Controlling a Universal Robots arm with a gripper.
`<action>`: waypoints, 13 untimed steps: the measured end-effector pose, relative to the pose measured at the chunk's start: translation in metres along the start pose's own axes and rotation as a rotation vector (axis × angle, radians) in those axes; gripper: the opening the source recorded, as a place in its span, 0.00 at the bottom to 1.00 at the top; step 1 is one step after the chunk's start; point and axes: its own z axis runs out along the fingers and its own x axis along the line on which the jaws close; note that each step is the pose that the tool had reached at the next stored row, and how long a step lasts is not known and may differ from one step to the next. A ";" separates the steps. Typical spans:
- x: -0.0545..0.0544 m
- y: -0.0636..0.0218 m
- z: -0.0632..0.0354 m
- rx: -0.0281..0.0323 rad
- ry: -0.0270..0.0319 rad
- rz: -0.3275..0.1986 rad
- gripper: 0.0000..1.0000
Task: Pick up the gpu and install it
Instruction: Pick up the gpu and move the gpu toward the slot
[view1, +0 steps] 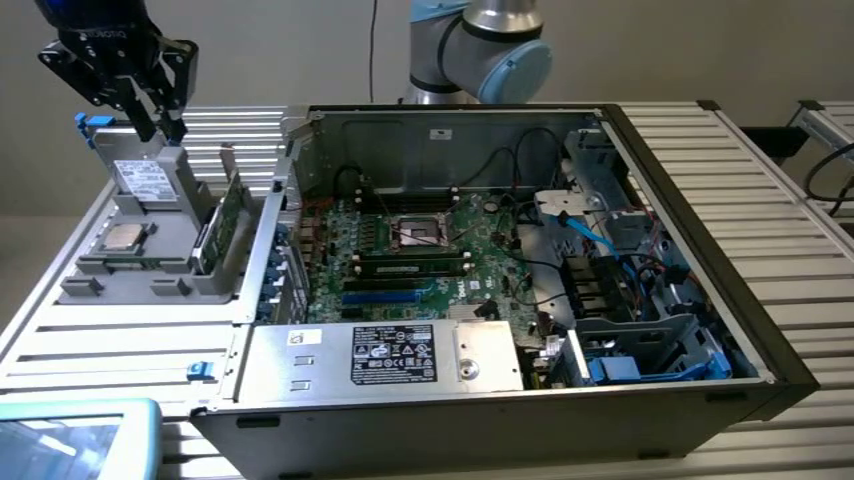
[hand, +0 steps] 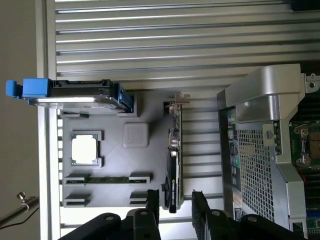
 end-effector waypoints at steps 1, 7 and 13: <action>0.000 0.0000 0.0000 0.0000 0.0000 0.000 0.40; 0.000 -0.0003 0.0050 0.0000 0.0000 0.000 0.40; 0.000 -0.0008 0.0160 0.0000 0.0000 0.000 0.40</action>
